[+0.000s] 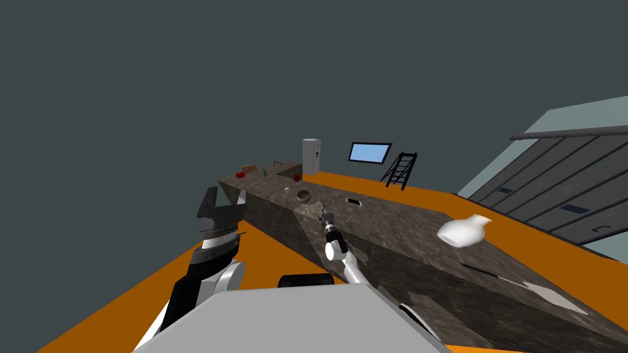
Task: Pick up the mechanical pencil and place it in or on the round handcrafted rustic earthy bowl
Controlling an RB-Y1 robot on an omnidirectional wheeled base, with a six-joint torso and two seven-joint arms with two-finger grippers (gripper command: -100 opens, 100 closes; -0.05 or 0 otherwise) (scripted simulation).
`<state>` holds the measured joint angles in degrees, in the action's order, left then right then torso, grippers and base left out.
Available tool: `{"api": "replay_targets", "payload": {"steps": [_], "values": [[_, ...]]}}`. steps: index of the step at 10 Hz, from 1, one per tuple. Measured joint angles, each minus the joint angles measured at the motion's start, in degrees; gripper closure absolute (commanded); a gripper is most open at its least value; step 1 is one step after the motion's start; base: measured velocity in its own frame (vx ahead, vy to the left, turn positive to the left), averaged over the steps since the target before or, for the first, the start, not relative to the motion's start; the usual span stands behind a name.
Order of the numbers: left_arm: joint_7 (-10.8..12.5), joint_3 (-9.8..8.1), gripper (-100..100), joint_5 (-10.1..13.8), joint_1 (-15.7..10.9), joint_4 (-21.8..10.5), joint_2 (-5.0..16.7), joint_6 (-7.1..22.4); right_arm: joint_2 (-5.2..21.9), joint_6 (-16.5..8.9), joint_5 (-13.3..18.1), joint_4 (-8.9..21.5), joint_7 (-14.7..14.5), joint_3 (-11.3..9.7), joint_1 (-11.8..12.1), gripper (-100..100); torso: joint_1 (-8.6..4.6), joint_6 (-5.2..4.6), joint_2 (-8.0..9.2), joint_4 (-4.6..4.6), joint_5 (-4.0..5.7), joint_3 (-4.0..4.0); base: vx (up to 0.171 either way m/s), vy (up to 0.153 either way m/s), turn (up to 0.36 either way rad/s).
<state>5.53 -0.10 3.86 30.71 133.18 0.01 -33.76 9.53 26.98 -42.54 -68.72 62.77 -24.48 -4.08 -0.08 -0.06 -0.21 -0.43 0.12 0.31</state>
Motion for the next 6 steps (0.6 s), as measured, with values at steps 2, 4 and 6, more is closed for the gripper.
{"api": "replay_targets", "payload": {"steps": [2, 4, 6], "values": [[0.0, 0.00, 0, 0.0, 0.0, 0.0, 0.0, 0.0, -0.1, -0.4, 0.0, -3.1, -1.4, -0.1, 2.8, 100, -0.04, -0.03, 0.01, -0.03, 0.01, 0.01, 0.043, -0.024, 0.023], [0.0, 0.00, 0, 0.0, 0.0, 0.0, 0.0, 0.0, -0.8, -0.1, 0.2, -5.9, -3.1, -0.4, 6.0, 100, -0.10, -0.03, -0.10, -0.07, 0.03, 0.08, 0.054, -0.032, 0.030], [0.0, 0.00, 0, 0.0, 0.0, 0.0, 0.0, 0.0, -1.1, -0.4, 0.3, -9.3, -4.7, -0.5, 9.3, 100, -0.09, -0.05, -0.04, -0.06, 0.02, 0.05, 0.054, -0.031, 0.034]]}}
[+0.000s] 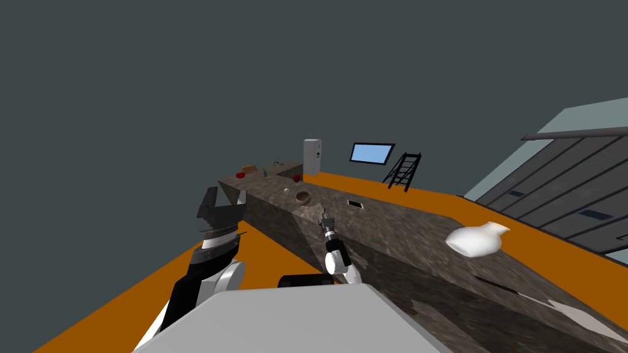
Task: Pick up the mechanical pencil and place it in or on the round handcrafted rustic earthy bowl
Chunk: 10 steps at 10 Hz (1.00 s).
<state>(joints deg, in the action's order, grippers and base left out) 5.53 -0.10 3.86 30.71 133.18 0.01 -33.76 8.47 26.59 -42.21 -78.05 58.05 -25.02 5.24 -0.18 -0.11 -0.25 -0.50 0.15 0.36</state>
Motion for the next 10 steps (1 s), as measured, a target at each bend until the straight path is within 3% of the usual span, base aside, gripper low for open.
{"api": "replay_targets", "payload": {"steps": [2, 3, 4, 10], "values": [[0.0, 0.00, 0, 0.0, 0.0, 0.0, 0.0, 0.0, -0.6, -0.2, 0.1, -3.3, -1.9, -0.1, 3.2, 100, -0.02, -0.01, 0.00, 0.00, 0.00, 0.01, 0.022, -0.016, 0.008], [0.0, 0.00, 0, 0.0, 0.0, 0.0, 0.0, 0.0, -0.6, -0.2, 0.1, -3.4, -2.1, -0.1, 3.3, 0, 0.07, 0.01, 0.08, 0.02, -0.01, -0.04, 0.000, 0.000, 0.000], [0.0, 0.00, 0, 0.0, 0.0, 0.0, 0.0, 0.0, -0.6, -0.2, 0.1, -3.4, -2.1, -0.1, 3.3, 100, 0.10, 0.01, 0.11, 0.03, -0.02, -0.06, -0.049, 0.077, -0.206], [0.0, 0.01, 0, 0.0, 0.0, 0.0, 0.0, 0.0, -0.9, -5.5, 3.0, -2.9, -3.6, 1.6, 1.2, 100, 0.67, 0.07, 0.71, -0.57, 0.04, -0.05, -0.093, 0.110, -0.156]]}}
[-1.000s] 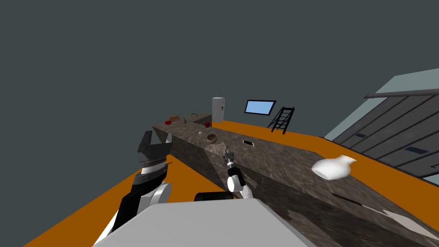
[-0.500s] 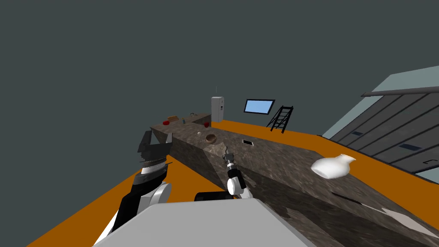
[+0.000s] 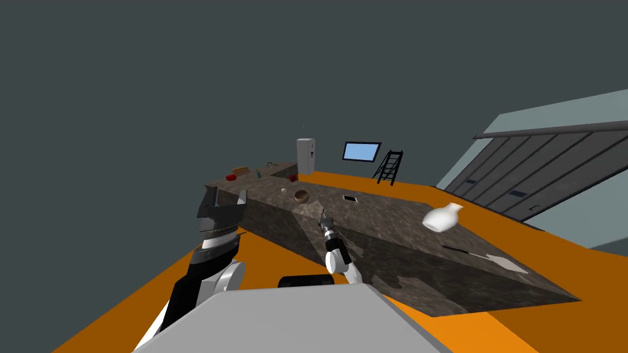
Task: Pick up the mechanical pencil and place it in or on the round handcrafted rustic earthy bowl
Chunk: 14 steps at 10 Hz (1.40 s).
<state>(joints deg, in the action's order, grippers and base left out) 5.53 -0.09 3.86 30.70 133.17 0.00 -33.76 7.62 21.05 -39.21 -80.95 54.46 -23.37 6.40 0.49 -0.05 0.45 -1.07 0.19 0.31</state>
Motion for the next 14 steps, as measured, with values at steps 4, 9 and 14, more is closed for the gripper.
{"api": "replay_targets", "payload": {"steps": [4, 9, 14], "values": [[0.0, 0.00, 0, 0.0, 0.0, 0.0, 0.0, 0.0, -0.9, -4.7, 1.9, 0.6, -1.5, 1.5, -1.5, 100, 0.20, 0.08, 0.00, -0.26, 0.01, 0.13, -0.101, 0.107, -0.152], [0.0, 0.00, 0, 0.0, 0.0, 0.0, 0.0, 0.0, -0.8, -10.5, 3.7, 0.4, -3.6, 3.8, -4.0, 100, 0.22, 0.07, -0.23, -0.32, -0.05, 0.27, -0.069, 0.095, -0.132], [0.0, 0.00, 0, 0.0, 0.0, 0.0, 0.0, 0.0, 1.3, -15.3, 3.8, -0.9, -6.0, 6.2, -6.5, 100, 0.16, 0.14, -0.71, -0.41, -0.05, 0.53, 0.019, 0.067, -0.036]]}}
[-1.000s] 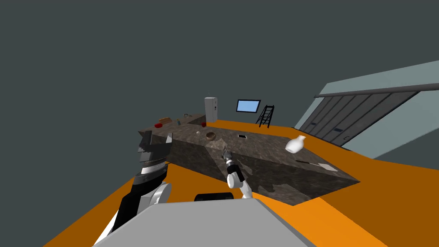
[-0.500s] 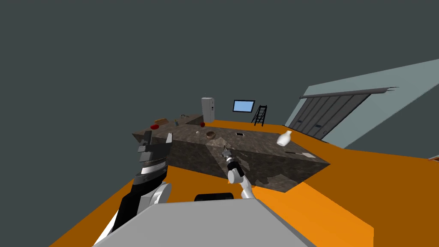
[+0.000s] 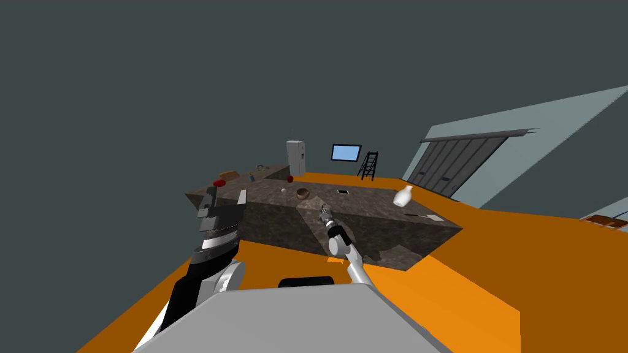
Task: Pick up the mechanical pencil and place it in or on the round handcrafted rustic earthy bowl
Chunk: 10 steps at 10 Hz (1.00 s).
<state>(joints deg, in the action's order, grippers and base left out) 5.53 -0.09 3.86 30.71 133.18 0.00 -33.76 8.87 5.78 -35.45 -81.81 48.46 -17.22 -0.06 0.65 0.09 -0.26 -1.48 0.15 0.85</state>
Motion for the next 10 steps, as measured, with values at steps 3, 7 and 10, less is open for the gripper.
{"api": "replay_targets", "payload": {"steps": [3, 7, 10], "values": [[0.0, 0.00, 0, 0.0, 0.0, 0.0, 0.0, 0.0, 1.2, -3.0, -1.7, -2.2, -1.5, 1.5, -1.4, 100, 0.08, 0.05, -0.36, -0.08, 0.01, 0.21, 0.119, 0.078, 0.014], [0.0, 0.00, 0, 0.0, 0.0, 0.0, 0.0, 0.0, 1.0, -6.7, -4.4, -5.3, -3.7, 3.3, -2.6, 100, -0.04, 0.06, -0.54, -0.14, 0.06, 0.33, 0.149, 0.057, 0.035], [0.0, 0.00, 0, 0.0, 0.0, 0.0, 0.0, 0.0, -0.2, -9.8, -7.7, -8.7, -5.3, 4.5, -2.8, 100, 0.12, 0.12, -0.73, -0.19, 0.07, 0.44, 0.197, 0.082, 0.054]]}}
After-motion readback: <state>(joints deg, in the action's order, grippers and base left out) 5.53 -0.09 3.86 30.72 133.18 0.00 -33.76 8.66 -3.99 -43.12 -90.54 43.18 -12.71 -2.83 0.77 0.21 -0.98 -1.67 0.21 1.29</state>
